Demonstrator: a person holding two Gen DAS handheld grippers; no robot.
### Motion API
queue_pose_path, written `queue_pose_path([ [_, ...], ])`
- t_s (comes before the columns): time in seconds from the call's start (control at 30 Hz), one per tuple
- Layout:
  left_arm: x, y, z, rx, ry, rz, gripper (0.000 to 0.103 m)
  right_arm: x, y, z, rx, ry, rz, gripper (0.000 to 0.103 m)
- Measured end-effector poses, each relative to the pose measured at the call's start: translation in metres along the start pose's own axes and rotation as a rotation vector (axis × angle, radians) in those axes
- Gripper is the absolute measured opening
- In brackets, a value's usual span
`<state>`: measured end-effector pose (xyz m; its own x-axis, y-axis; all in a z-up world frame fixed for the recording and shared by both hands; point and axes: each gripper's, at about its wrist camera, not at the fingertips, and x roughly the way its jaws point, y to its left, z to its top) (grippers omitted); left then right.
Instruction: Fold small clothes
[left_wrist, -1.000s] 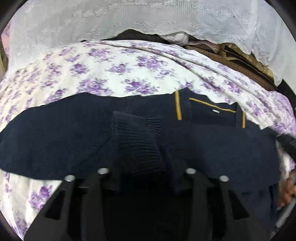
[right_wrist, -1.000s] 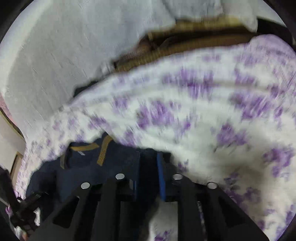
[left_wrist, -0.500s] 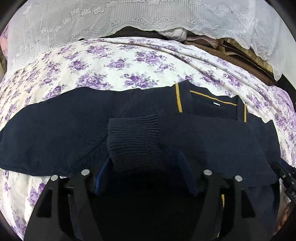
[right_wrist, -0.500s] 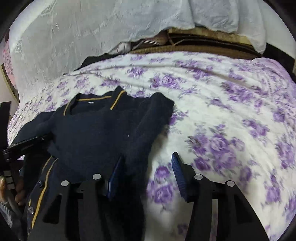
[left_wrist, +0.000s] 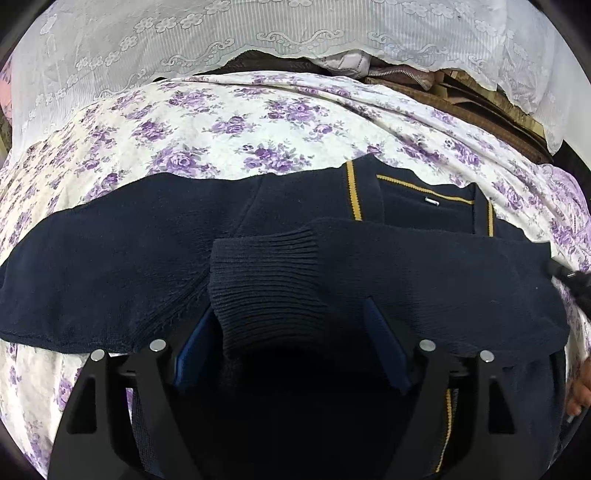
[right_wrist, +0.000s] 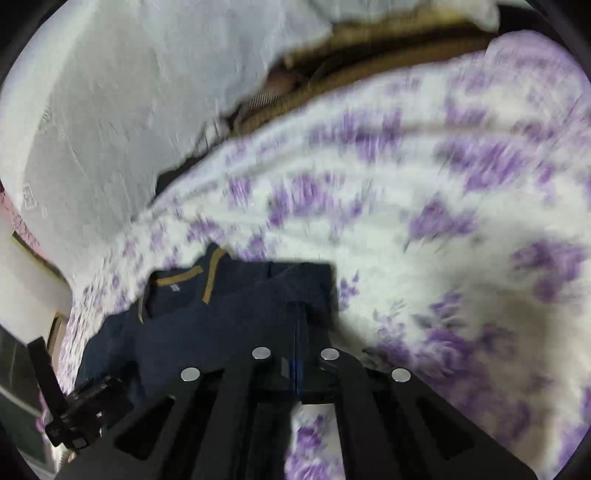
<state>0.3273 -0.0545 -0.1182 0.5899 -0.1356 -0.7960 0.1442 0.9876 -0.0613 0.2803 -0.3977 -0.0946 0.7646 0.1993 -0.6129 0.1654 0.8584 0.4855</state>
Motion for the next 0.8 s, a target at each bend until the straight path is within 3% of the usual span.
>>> queue_pose_path([
  [0.07,0.000,0.000,0.000,-0.002,0.000,-0.002,0.076,-0.010,0.019,-0.003,-0.067,-0.004,0.032,0.006],
  [0.13,0.000,0.001,0.000,-0.002,0.000,-0.003,0.077,-0.009,0.035,-0.015,-0.118,0.054,0.049,0.008],
  [0.23,0.000,0.001,0.000,0.000,0.000,-0.003,0.078,0.006,0.042,-0.049,-0.189,0.151,-0.010,0.011],
  [0.33,0.000,0.001,0.000,0.001,0.001,-0.001,0.079,-0.010,0.042,-0.053,-0.173,0.096,-0.029,0.008],
  [0.43,0.000,0.001,0.001,-0.002,0.002,-0.009,0.080,-0.039,0.061,-0.060,-0.243,0.003,-0.035,0.035],
  [0.47,0.000,0.001,0.000,-0.002,0.003,-0.009,0.081,-0.034,0.065,-0.066,-0.286,0.042,-0.046,0.056],
  [0.5,0.000,0.001,0.000,-0.002,0.003,-0.011,0.081,-0.025,0.067,-0.074,-0.324,0.091,-0.047,0.062],
  [0.6,-0.008,0.009,-0.002,-0.025,0.007,-0.052,0.082,-0.028,0.076,-0.083,-0.413,0.048,-0.109,0.065],
  [0.73,-0.050,0.059,-0.022,-0.154,-0.024,-0.130,0.092,-0.073,0.066,-0.087,-0.349,-0.129,-0.037,0.074],
  [0.8,-0.069,0.095,-0.035,-0.227,-0.052,-0.111,0.094,-0.085,0.057,-0.087,-0.293,-0.178,-0.005,0.081],
])
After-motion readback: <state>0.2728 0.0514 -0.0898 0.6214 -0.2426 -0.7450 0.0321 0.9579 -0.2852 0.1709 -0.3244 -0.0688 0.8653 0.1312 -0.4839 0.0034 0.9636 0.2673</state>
